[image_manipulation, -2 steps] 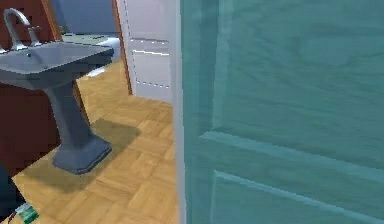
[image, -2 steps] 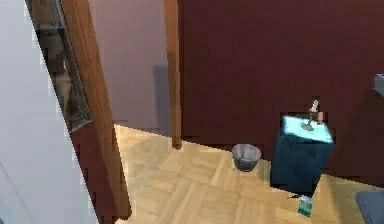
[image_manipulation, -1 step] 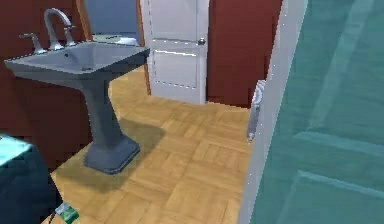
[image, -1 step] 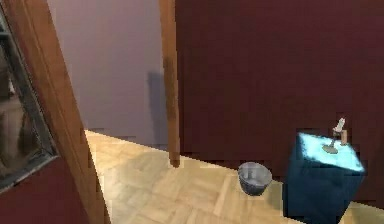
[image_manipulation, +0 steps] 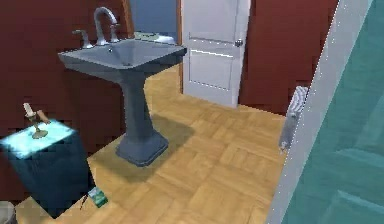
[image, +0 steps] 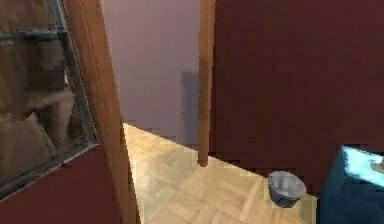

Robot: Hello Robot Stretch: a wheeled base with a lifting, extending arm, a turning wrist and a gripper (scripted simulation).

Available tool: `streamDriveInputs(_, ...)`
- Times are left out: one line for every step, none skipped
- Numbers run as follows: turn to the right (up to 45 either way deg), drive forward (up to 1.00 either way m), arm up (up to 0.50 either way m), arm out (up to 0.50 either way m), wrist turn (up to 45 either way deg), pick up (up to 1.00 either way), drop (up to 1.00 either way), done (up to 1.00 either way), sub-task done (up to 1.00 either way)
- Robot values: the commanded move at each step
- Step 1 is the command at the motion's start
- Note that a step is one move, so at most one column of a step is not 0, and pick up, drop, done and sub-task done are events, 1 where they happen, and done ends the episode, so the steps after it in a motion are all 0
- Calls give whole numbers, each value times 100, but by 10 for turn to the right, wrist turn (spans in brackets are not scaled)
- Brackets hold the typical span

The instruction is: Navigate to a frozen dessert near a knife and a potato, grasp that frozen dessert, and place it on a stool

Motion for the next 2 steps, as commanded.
streamDriveInputs(0, 100, 0, 0, 0, 0, 0, 0, 0)
streamDriveInputs(-180, 0, 0, 0, 0, 0, 0, 0, 0)
